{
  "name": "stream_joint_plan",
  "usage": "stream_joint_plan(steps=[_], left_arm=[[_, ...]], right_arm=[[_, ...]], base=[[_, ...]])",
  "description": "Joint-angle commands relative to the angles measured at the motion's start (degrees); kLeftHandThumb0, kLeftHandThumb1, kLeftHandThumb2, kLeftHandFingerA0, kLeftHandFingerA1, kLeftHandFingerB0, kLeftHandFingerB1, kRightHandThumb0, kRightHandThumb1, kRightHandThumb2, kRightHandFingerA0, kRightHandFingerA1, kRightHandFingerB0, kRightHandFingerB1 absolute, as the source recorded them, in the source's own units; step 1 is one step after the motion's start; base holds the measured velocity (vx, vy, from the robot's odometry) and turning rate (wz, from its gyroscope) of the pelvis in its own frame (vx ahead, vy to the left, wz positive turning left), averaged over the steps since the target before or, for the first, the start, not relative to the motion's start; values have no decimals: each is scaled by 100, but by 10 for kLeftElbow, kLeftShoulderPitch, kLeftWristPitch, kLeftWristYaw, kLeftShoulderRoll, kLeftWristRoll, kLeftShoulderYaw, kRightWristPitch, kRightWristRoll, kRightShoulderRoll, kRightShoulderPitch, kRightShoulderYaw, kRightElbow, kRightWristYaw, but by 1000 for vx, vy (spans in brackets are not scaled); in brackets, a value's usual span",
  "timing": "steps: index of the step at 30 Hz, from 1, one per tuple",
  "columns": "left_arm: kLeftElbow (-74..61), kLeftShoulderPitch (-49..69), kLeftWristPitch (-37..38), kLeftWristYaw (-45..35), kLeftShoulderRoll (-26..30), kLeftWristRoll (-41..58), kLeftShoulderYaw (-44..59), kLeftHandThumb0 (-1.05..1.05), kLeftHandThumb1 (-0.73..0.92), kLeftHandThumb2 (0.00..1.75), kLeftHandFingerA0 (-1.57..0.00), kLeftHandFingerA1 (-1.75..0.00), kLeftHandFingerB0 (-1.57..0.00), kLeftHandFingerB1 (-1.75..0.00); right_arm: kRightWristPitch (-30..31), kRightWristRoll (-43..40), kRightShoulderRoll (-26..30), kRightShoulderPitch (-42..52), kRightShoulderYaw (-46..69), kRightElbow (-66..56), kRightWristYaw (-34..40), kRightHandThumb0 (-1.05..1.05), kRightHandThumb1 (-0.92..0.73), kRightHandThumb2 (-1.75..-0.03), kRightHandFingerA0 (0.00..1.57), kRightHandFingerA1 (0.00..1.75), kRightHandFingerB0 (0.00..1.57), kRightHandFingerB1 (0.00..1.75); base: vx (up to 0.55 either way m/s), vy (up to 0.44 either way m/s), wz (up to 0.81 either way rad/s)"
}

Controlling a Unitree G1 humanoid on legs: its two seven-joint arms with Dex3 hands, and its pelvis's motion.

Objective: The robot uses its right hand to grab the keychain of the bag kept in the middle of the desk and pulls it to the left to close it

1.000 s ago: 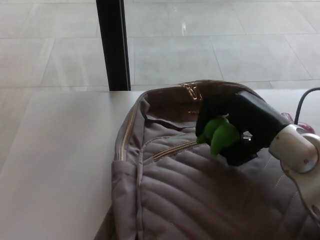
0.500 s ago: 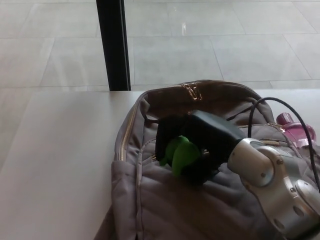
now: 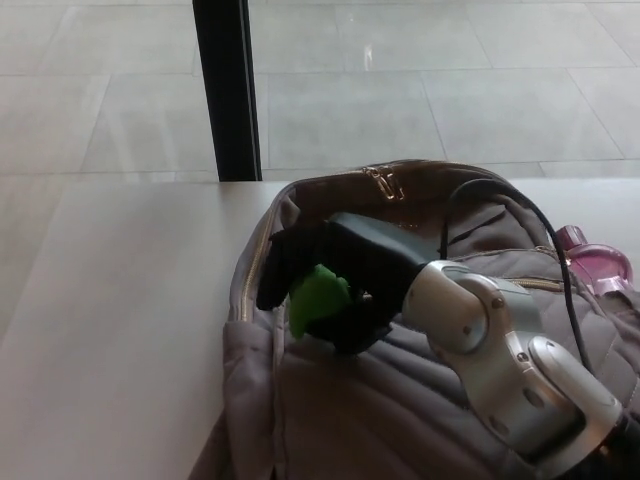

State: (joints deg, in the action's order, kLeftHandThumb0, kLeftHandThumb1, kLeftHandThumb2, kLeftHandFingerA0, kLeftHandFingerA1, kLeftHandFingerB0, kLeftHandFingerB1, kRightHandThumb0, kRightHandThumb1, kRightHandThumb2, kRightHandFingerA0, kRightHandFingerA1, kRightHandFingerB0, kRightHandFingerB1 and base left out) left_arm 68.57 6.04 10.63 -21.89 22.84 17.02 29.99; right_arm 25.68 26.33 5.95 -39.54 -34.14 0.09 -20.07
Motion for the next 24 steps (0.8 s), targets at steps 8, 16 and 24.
stream_joint_plan(steps=[8,16,24], left_arm=[[2,-5,6,14,7,-1,-4,-105,80,145,-98,-114,-67,-99],[2,-11,-3,8,6,8,1,-105,79,143,-91,-114,-68,-102],[0,-10,-1,5,6,6,1,-103,77,140,-82,-112,-67,-102]], right_arm=[[23,29,-68,-42,-14,41,2,-23,-54,-111,80,173,76,119],[43,44,-138,-72,-27,106,11,-36,-74,-84,68,134,54,76],[32,63,-170,-60,-59,127,27,-34,-66,-101,89,175,74,139]], base=[[0,0,0],[0,0,0],[0,0,0]])
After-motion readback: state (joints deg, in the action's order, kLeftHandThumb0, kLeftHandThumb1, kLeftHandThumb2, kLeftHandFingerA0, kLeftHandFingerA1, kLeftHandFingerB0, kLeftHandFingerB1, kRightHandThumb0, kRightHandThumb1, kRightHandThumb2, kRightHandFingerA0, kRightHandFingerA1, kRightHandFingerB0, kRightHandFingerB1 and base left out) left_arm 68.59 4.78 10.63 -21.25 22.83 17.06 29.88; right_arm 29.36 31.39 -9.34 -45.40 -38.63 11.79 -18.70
